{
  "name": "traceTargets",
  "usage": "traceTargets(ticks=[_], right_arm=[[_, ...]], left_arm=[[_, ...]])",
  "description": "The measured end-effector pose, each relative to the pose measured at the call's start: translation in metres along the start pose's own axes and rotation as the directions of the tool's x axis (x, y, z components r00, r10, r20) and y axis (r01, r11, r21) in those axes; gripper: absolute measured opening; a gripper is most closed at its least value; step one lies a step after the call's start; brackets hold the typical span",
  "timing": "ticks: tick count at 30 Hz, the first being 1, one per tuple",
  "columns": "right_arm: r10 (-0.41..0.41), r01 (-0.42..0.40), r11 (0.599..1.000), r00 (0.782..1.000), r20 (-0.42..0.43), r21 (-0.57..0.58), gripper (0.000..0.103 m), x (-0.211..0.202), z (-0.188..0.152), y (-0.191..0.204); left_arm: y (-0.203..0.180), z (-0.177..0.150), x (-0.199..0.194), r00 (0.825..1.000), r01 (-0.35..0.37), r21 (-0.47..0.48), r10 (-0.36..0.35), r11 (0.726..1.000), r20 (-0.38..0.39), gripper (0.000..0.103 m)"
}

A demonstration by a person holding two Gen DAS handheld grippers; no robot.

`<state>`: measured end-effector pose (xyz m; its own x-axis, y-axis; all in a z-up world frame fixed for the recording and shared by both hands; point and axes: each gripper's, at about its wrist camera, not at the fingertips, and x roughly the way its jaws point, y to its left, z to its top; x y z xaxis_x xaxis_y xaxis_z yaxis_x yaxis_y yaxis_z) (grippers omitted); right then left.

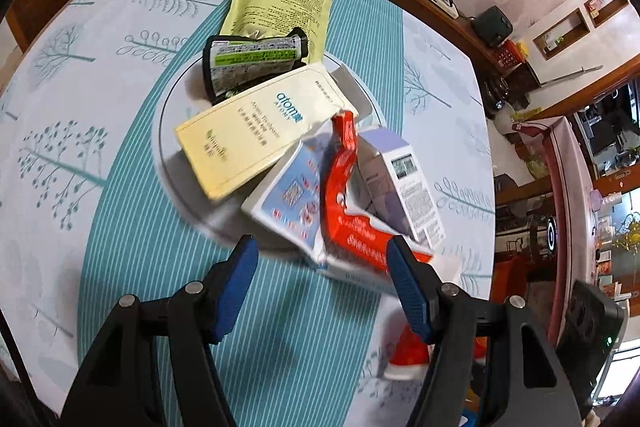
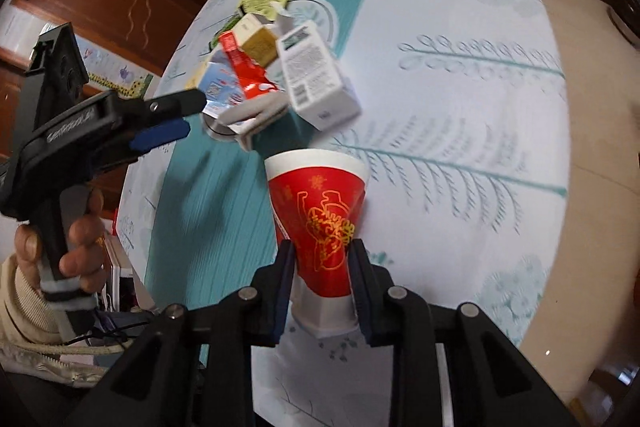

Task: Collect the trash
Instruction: 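Grasp the red paper cup with the right gripper while the left reaches the toothpaste box, then grasp the white toothpaste box with the left gripper while the right lifts the red cup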

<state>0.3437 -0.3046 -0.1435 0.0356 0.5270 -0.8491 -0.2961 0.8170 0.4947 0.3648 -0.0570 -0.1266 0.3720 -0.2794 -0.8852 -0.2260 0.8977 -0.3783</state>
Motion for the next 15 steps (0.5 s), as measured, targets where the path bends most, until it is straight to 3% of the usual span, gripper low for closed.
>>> traceTargets(ticks=[8,10,13,15], right_arm=[[0.001,-0.001,1.0,1.0,0.018,0.027,0.027,-0.003,-0.003,-0.011],[0.004,-0.005,0.999,1.0,0.026,0.037,0.027,-0.004,-0.003,-0.013],[0.005,-0.007,0.999,0.999,0.034,0.049,0.027,-0.003,-0.003,-0.015],[0.004,-0.006,0.999,0.999,0.036,0.052,0.027,-0.003,-0.004,-0.014]], left_arm=[[0.006,0.015,0.029,1.0,0.002,-0.053,-0.001,0.999,0.018,0.062],[0.006,0.017,0.035,1.0,0.002,-0.053,-0.001,0.999,0.025,0.057],[0.004,0.02,0.044,1.0,0.01,-0.05,-0.009,0.999,0.016,0.033],[0.003,0.021,0.045,0.999,0.029,-0.051,-0.028,0.998,0.022,0.029]])
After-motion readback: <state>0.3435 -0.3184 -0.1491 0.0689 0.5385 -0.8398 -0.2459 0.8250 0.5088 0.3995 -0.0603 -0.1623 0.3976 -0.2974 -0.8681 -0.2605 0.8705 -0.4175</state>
